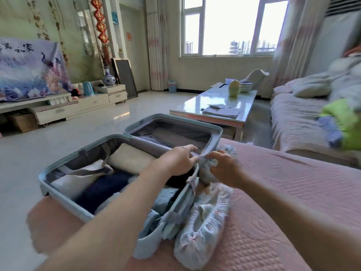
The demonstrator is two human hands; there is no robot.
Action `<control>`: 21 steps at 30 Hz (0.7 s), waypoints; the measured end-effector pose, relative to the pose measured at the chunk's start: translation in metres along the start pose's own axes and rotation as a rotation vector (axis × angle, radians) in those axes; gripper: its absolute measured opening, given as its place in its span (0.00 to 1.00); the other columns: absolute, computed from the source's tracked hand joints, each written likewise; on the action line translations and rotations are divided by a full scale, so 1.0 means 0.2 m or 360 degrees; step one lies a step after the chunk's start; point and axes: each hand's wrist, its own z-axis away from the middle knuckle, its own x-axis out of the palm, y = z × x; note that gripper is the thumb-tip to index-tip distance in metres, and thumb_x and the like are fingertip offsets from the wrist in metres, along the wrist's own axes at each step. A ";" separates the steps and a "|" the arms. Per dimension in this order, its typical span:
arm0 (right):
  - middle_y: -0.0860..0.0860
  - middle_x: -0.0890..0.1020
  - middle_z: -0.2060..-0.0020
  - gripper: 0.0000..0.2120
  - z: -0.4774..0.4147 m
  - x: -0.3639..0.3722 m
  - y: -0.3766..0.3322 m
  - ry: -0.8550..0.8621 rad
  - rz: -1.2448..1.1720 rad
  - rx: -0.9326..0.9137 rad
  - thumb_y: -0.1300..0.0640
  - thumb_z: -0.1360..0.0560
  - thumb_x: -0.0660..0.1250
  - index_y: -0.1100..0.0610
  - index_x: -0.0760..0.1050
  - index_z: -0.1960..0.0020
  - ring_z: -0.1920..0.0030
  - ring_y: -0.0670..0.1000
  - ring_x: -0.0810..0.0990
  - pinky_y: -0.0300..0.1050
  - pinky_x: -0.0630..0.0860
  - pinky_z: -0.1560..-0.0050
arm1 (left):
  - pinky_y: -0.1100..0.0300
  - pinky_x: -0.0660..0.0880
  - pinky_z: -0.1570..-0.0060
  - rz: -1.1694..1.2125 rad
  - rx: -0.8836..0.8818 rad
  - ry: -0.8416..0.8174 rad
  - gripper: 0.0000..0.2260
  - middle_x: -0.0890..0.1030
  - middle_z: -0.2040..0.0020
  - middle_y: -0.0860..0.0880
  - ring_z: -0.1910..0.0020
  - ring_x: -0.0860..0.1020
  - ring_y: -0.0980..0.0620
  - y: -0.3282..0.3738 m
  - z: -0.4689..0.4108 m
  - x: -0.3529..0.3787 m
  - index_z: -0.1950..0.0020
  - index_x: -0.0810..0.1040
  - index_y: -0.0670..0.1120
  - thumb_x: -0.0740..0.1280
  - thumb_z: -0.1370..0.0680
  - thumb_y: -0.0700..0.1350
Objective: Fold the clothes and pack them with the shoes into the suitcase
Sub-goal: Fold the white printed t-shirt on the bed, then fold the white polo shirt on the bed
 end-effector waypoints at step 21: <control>0.52 0.66 0.27 0.24 1.14 -1.15 2.35 0.0170 0.0371 0.1212 0.52 0.23 0.59 0.47 0.68 0.26 0.29 0.56 0.69 0.52 0.68 0.30 | 0.58 0.71 0.39 0.0074 0.0761 -0.0385 0.16 0.79 0.36 0.50 0.39 0.77 0.48 2.39 -0.94 1.65 0.31 0.72 0.52 0.61 0.18 0.49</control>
